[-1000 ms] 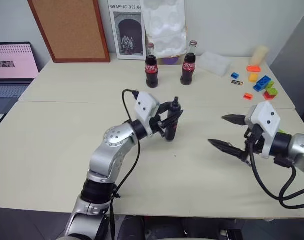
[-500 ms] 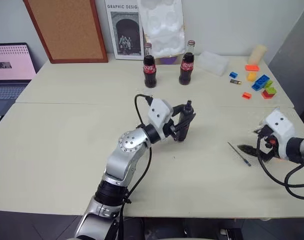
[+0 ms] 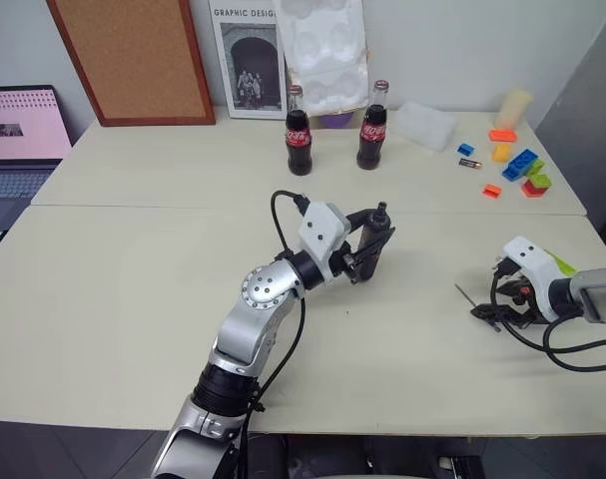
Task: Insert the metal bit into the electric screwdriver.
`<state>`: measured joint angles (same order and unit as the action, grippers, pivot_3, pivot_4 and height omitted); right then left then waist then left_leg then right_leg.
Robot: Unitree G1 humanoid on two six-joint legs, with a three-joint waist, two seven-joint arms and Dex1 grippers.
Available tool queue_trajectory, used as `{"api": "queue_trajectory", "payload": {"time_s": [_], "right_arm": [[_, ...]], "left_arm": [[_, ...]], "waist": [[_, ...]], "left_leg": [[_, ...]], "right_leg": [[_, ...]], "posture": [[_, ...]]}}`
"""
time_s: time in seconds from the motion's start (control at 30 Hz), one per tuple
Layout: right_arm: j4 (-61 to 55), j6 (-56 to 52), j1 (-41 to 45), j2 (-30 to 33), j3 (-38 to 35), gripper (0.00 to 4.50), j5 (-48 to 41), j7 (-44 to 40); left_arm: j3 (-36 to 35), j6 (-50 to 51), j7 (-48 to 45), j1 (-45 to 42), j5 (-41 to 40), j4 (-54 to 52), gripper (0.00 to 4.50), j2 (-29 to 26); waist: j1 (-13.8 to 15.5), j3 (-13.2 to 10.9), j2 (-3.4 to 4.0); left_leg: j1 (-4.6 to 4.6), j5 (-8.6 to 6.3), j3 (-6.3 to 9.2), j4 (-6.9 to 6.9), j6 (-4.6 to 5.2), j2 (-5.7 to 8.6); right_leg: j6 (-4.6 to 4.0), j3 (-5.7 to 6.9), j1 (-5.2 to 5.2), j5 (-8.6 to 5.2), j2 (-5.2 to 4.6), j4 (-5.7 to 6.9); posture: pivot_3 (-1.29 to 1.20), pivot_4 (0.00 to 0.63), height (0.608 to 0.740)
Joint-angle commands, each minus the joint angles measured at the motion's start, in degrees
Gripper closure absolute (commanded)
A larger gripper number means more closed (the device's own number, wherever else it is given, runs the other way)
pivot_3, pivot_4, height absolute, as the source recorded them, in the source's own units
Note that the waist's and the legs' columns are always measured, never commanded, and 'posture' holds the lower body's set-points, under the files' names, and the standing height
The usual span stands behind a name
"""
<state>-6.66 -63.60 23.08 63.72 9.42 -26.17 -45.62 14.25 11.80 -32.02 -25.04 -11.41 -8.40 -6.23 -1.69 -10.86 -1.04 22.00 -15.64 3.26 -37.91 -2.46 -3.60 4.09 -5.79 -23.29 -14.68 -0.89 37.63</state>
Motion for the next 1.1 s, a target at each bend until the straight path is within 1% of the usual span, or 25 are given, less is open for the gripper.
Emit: {"api": "queue_trajectory", "payload": {"time_s": [0.03,0.13,0.23,0.27,0.3,0.37,0.43,0.6,0.77,0.83,0.87,0.97,1.0,1.07,1.1], "right_arm": [[1.28,-0.46,2.87,0.51,3.33,1.64,2.31,-3.19],[2.60,-1.27,4.47,-0.16,4.34,2.40,3.23,-4.08],[3.27,-1.81,5.12,-0.58,4.83,3.03,3.66,-5.03],[3.24,-1.90,5.18,-0.62,4.88,3.23,3.71,-5.33],[3.08,-2.03,5.19,-0.63,4.83,3.55,3.73,-5.56],[2.60,-2.66,5.33,-0.76,4.55,3.94,3.58,-5.87],[2.01,-3.59,5.46,-0.94,3.95,4.44,3.22,-6.12],[0.65,-4.77,5.31,-1.02,2.40,4.50,3.07,-6.32],[-1.02,-6.20,5.94,-1.59,-2.86,4.50,1.26,-5.49],[-2.34,-7.07,6.26,-2.33,-6.32,4.50,-0.15,-4.62],[-4.11,-7.28,5.90,-3.32,-9.42,4.50,-1.17,-3.78],[-8.43,-7.50,4.59,-5.74,-15.15,4.50,-3.44,-2.18],[-10.48,-8.41,4.00,-7.34,-17.81,4.50,-5.10,-1.64],[-16.82,-9.87,2.20,-13.20,-26.17,4.50,-10.58,-0.23],[-18.75,-10.27,1.67,-15.19,-28.72,4.50,-12.25,0.42]], "left_arm": [[0.06,-2.08,0.28,-0.57,-0.03,-2.59,2.86,0.78],[0.30,-2.32,0.38,-0.46,0.25,-2.39,2.86,0.85],[0.28,-2.65,0.57,-0.52,0.42,-2.15,2.86,1.04],[0.27,-2.71,0.58,-0.57,0.46,-2.06,2.86,1.07],[0.30,-2.81,0.56,-0.61,0.54,-1.98,2.86,1.06],[0.31,-3.10,0.42,-0.69,0.61,-1.78,2.86,0.97],[0.39,-3.28,0.23,-0.78,0.65,-1.61,2.86,0.92],[0.58,-3.57,-0.16,-1.00,0.77,-1.23,2.86,0.91],[0.41,-3.09,-0.65,-1.42,0.60,-1.34,2.86,0.77],[0.05,-1.90,-0.79,-1.72,0.00,-1.46,2.86,0.75],[-0.41,-0.99,-0.95,-2.02,-0.66,-1.46,2.86,0.70],[-1.38,0.76,-1.43,-2.48,-1.88,-1.48,2.86,0.34],[-1.70,1.53,-1.66,-2.70,-2.27,-1.52,2.86,0.09],[-2.21,3.03,-3.93,-3.77,-3.70,-1.79,2.86,-1.45],[-2.33,3.31,-4.70,-4.11,-4.15,-1.90,2.86,-2.01]], "waist": [[0.00,0.00,0.00],[-0.04,0.00,0.00],[-0.09,0.00,0.00],[-0.08,0.00,0.00],[-0.06,0.00,0.00],[-0.07,0.00,0.00],[-0.07,0.00,0.00],[-0.06,0.00,0.00],[-0.06,0.00,0.01],[-0.06,0.00,0.01],[-0.06,0.00,0.01],[-0.04,-0.01,0.00],[-0.05,-0.01,0.00],[-0.01,-0.01,-0.01],[-0.02,-0.01,0.00]], "left_leg": [[0.00,0.00,0.00,0.01,0.00,0.00],[0.00,0.00,0.00,0.01,0.00,0.00],[-0.01,0.00,0.00,0.01,0.00,0.00],[0.00,0.00,0.00,0.01,0.00,0.00],[0.00,0.00,0.01,0.01,0.00,0.00],[0.00,0.00,0.01,0.01,0.00,0.00],[0.00,0.00,0.00,0.01,0.00,0.00],[0.00,0.00,0.01,0.00,0.00,0.00],[0.00,0.00,0.00,0.01,0.00,0.00],[0.01,0.00,0.00,0.01,0.00,0.00],[0.01,0.00,0.00,0.01,0.00,0.00],[0.02,0.00,0.01,0.00,0.00,0.00],[0.02,0.00,0.02,0.02,0.00,0.00],[0.03,0.00,0.04,0.04,0.00,-0.01],[0.05,0.00,0.09,0.05,0.00,-0.01]], "right_leg": [[0.00,0.00,0.00,0.00,0.00,-0.01],[0.02,0.01,0.00,-0.01,0.00,-0.01],[0.03,0.01,0.00,-0.02,0.00,-0.01],[0.02,0.01,0.00,-0.01,0.00,-0.01],[0.02,0.02,0.00,-0.01,0.00,0.00],[0.02,0.02,0.00,-0.01,0.00,-0.01],[0.02,0.01,0.00,-0.01,0.00,-0.01],[0.02,0.01,0.00,-0.01,0.00,0.00],[0.02,0.01,0.00,-0.01,0.00,0.00],[0.02,0.01,-0.01,-0.01,0.00,0.00],[0.03,0.01,-0.01,-0.02,0.00,0.00],[0.03,0.01,-0.01,-0.02,0.00,0.00],[0.06,0.03,-0.01,-0.04,0.00,0.00],[0.13,0.05,-0.01,-0.08,0.01,0.00],[0.13,0.09,-0.01,-0.08,0.02,0.00]], "posture": [[0.00,0.150,0.740],[0.00,0.150,0.740],[0.00,0.150,0.740],[0.00,0.150,0.740],[0.00,0.150,0.740],[0.00,0.150,0.740],[0.00,0.150,0.740],[0.00,0.150,0.740],[0.00,0.150,0.740],[0.00,0.150,0.740],[0.00,0.150,0.740],[0.00,0.150,0.740],[0.00,0.150,0.740],[0.00,0.150,0.740],[0.00,0.150,0.740]]}}
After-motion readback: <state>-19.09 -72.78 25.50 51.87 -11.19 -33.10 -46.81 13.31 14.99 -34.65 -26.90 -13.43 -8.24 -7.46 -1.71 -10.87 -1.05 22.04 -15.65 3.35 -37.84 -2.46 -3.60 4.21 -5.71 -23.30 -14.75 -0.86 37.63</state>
